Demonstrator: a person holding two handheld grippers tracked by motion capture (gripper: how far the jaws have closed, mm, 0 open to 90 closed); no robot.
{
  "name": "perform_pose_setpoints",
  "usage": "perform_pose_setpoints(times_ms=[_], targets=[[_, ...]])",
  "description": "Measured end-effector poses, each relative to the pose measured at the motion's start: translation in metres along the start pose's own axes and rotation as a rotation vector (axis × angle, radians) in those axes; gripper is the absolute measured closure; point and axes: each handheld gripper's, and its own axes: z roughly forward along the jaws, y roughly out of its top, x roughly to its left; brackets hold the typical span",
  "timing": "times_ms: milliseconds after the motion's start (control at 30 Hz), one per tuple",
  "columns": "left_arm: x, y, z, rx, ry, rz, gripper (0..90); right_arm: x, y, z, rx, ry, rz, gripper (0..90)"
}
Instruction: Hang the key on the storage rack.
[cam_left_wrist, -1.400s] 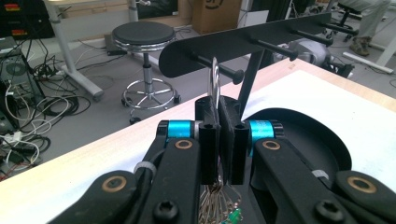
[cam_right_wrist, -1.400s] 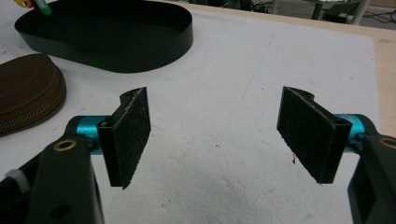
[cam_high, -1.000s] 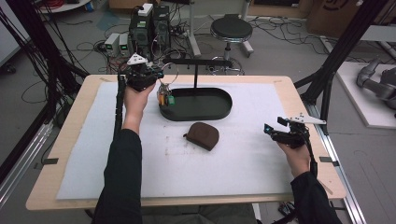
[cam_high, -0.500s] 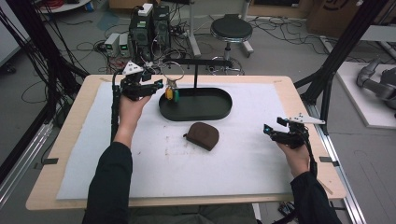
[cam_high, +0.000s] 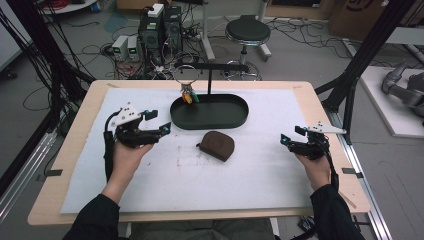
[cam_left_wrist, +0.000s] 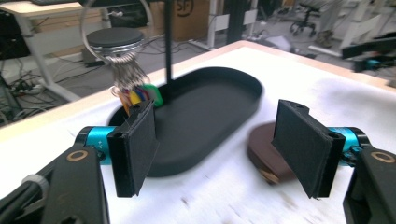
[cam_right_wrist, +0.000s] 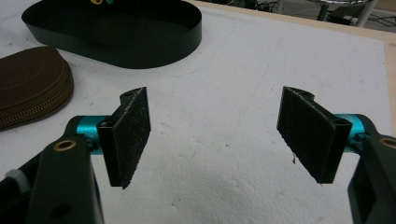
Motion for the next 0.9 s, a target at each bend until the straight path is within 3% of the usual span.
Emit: perform_pose_setpoints(times_ms=[167, 367, 500, 567, 667, 900], targets=[[-0.014, -0.015, -0.020, -0.013, 0.006, 0.006, 28.6, 0.004, 0.000, 0.002, 0.004, 0.008, -0.012, 26.2], [-0.015, -0.035, -0.038, -0.032, 0.041, -0.004, 26.3, 0.008, 0.000, 0.003, 0.007, 0.018, -0.029, 26.2], [-0.008, -0.043, -0.041, -0.036, 0.056, -0.045, 25.6, 0.009, 0.001, 0.003, -0.003, 0.019, -0.022, 26.2], [-0.005, -0.044, -0.042, -0.031, 0.076, -0.037, 25.0, 0.009, 0.001, 0.003, -0.006, 0.024, -0.013, 26.1], [-0.003, -0.047, -0.043, -0.038, 0.077, -0.059, 25.0, 0.010, 0.001, 0.004, -0.010, 0.037, -0.002, 26.1], [0.001, -0.050, -0.039, -0.030, 0.095, -0.066, 25.0, 0.016, 0.001, 0.003, -0.014, 0.057, -0.002, 26.1]])
